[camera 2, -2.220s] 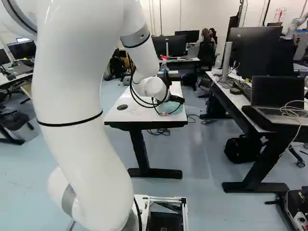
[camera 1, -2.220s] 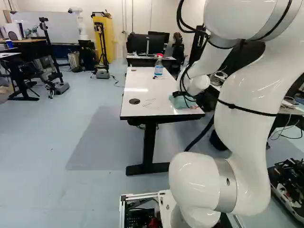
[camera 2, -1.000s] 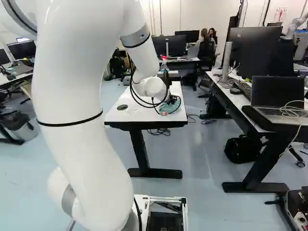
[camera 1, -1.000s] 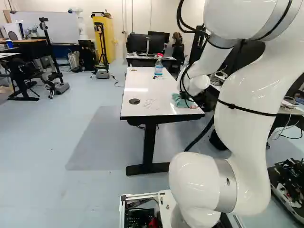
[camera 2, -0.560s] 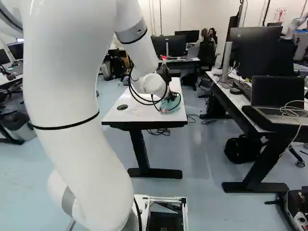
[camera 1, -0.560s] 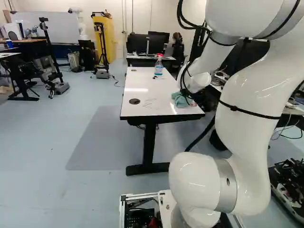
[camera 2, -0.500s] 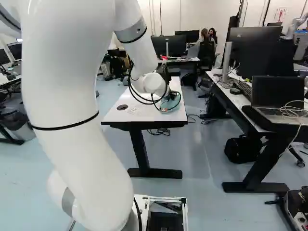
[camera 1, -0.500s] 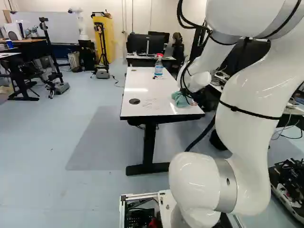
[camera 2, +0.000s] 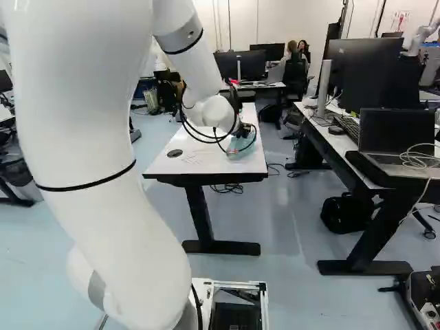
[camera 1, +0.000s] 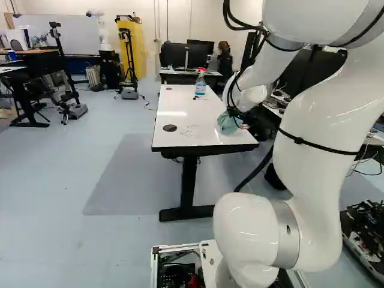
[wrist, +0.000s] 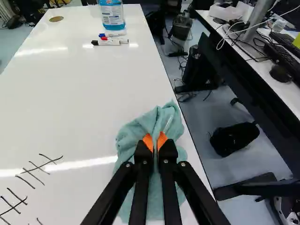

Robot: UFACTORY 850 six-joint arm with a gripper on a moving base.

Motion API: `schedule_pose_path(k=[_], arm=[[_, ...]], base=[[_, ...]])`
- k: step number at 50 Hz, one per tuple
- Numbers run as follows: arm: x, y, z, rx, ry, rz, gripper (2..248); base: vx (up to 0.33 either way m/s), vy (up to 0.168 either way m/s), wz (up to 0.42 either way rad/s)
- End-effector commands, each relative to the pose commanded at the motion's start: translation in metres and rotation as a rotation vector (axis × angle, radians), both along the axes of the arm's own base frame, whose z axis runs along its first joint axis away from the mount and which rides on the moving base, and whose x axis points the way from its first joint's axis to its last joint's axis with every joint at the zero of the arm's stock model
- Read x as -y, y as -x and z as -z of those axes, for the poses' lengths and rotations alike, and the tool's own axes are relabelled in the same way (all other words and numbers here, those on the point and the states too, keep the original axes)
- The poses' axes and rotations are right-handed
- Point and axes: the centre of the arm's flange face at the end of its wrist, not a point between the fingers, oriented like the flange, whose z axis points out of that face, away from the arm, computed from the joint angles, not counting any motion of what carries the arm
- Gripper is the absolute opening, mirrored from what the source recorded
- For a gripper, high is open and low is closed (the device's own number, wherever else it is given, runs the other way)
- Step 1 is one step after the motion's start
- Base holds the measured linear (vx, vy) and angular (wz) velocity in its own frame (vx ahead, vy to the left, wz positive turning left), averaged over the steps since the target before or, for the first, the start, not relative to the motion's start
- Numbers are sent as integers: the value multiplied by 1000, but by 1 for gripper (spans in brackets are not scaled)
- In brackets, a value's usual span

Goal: Clean the table with the green towel

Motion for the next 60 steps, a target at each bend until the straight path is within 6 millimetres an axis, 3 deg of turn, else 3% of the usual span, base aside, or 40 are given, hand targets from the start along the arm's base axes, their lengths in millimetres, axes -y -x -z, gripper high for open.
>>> schedule_pose_path(k=[35, 60], arm=[[-18, -14, -32, -36, 0, -35, 30], [-44, -24, -58, -27, 7, -84, 30]], base=[[0, 0, 0], [0, 0, 0]])
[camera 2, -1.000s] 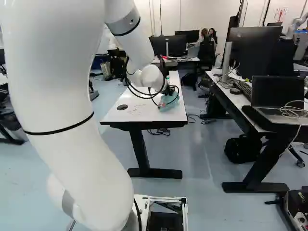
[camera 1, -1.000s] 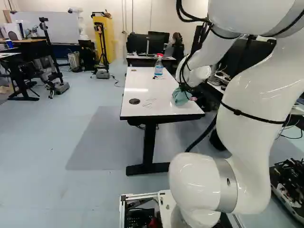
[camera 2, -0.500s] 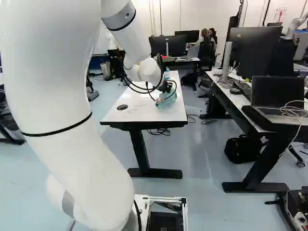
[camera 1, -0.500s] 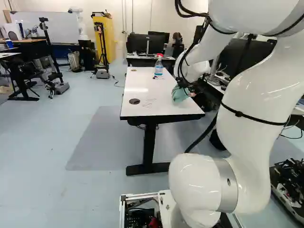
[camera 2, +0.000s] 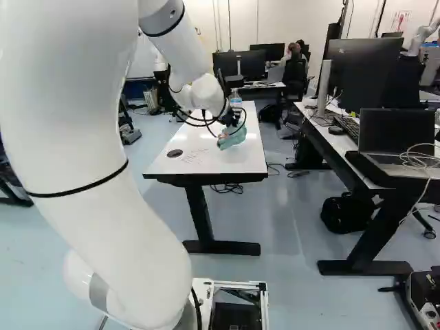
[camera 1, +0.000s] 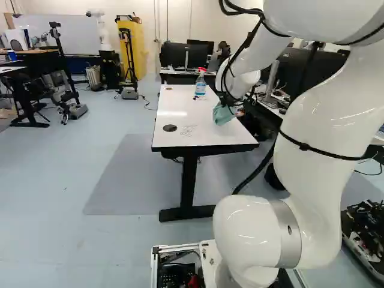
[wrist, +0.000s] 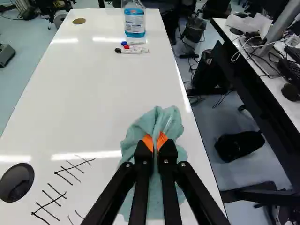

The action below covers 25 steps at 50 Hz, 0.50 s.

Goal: Clean the table with the green towel

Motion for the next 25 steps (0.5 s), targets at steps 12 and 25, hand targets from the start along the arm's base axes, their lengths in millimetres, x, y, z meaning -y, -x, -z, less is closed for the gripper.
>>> schedule_pose_path(k=[12, 25], arm=[[-14, -3, -11, -17, 0, -24, 30], [-29, -4, -22, -43, -12, -39, 30]], base=[[0, 0, 0], [0, 0, 0]])
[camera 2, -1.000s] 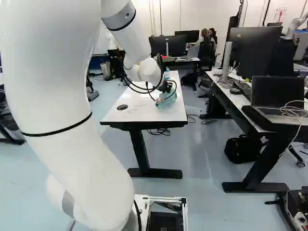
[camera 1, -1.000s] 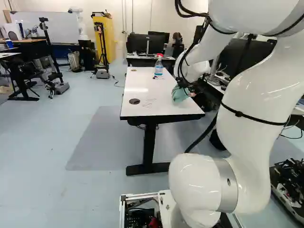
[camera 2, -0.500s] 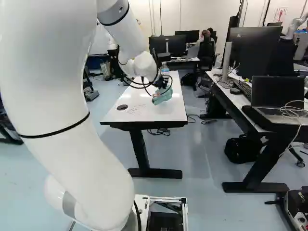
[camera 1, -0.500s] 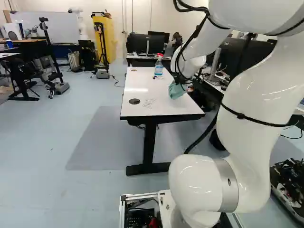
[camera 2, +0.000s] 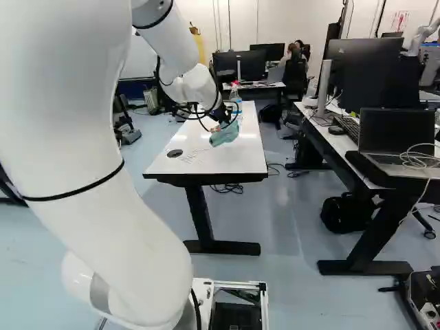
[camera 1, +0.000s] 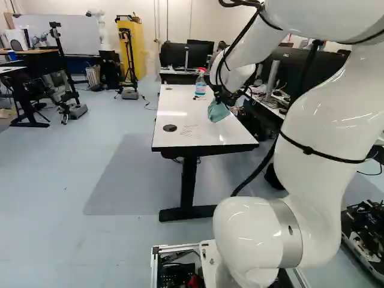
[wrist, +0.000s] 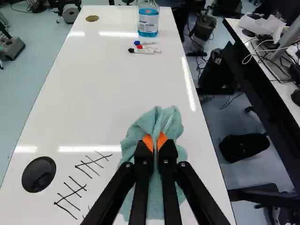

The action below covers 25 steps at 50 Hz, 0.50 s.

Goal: Clean the table with the green towel

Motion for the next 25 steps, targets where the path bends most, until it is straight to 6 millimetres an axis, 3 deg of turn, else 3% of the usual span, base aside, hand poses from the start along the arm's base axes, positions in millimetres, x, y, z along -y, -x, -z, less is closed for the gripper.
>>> schedule_pose_path(k=[25], arm=[[-30, 5, -24, -26, -64, -1, 30]], base=[[0, 0, 0]])
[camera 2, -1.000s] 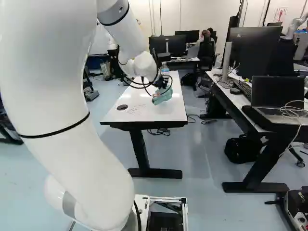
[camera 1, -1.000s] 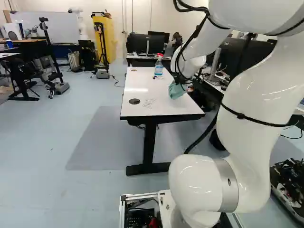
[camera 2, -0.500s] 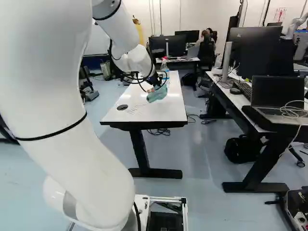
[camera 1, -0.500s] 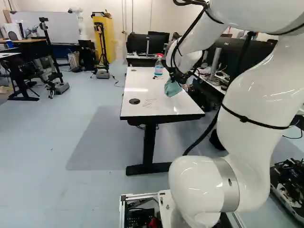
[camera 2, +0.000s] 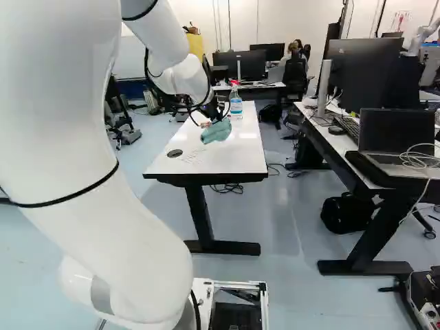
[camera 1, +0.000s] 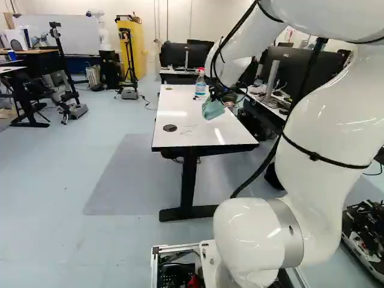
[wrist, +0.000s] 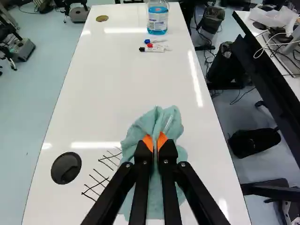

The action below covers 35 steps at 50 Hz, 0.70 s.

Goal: Clean the table with the green towel

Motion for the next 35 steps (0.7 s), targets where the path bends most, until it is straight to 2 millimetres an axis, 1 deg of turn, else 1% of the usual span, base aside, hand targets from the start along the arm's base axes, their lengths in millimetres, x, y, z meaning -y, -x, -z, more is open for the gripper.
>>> schedule_pose_path(k=[6, 14, 35], arm=[[-6, 3, -6, -3, -18, 3, 30], [-10, 3, -5, -8, -30, 4, 30], [-25, -3, -7, 15, -31, -24, 30]], base=[[0, 0, 0], [0, 0, 0], [0, 0, 0]])
